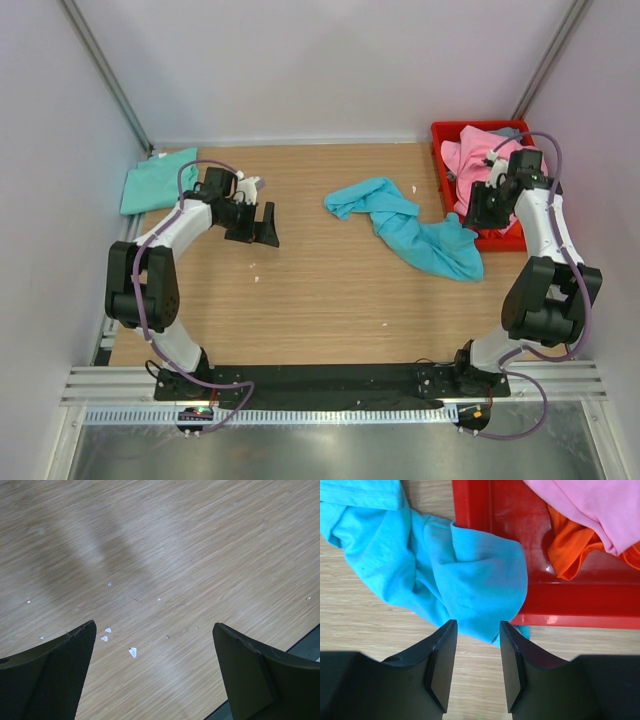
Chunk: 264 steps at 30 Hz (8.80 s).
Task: Fold and stack the t-shirts
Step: Move the tshirt to the center of the board, then flatten the tshirt out
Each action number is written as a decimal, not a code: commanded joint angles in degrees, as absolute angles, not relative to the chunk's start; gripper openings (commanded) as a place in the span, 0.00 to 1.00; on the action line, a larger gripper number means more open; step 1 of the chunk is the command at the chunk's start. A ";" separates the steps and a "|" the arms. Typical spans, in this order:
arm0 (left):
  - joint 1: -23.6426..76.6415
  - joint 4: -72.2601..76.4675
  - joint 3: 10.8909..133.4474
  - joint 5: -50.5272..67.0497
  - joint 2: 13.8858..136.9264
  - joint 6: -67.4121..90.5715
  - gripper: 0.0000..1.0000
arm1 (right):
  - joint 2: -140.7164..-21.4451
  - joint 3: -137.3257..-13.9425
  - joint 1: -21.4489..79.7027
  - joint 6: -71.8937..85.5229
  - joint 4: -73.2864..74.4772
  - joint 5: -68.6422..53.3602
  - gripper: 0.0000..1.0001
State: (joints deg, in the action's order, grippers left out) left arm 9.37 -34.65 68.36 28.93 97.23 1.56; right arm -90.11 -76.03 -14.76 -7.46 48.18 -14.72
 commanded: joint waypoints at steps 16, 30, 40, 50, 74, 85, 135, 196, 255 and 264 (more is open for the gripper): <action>9.58 -35.59 70.66 28.56 96.42 1.67 1.00 | -92.55 -74.00 -15.21 -6.68 49.04 -13.71 0.42; 9.49 -35.86 71.10 28.04 96.68 1.49 1.00 | -90.18 -75.14 -15.21 -8.35 50.62 -20.19 0.01; 8.62 -34.90 71.28 26.11 95.10 1.93 1.00 | -89.47 -91.12 -8.64 -9.32 56.42 -30.14 0.02; 3.08 -29.88 70.22 20.56 91.15 10.54 1.00 | -96.75 -114.22 15.54 -12.56 62.30 -33.38 0.01; -2.39 -30.80 82.57 46.24 102.00 8.99 0.94 | -96.60 -79.64 15.04 -17.52 57.60 -46.03 0.59; 9.40 -47.28 122.58 39.29 133.66 6.15 0.95 | -93.96 -68.82 15.03 -11.25 45.53 -35.87 0.63; 17.23 -40.51 132.90 33.14 154.88 16.88 0.00 | -109.86 -72.77 14.59 -8.35 43.95 -45.17 0.62; 10.63 -51.86 97.56 22.15 115.75 -4.75 0.76 | -92.90 -67.77 15.82 -15.29 45.87 -29.09 0.52; 10.64 -44.30 89.74 15.21 107.85 -5.19 0.76 | -77.01 -76.09 26.37 -21.35 34.63 3.69 0.01; 10.90 -42.80 87.63 19.42 108.54 -2.73 0.76 | -69.61 -85.16 26.28 -22.68 39.02 1.68 0.02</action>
State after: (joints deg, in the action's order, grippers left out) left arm 10.76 -45.06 88.82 17.34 109.45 -3.42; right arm -69.60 -84.27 26.30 -21.43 37.21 1.26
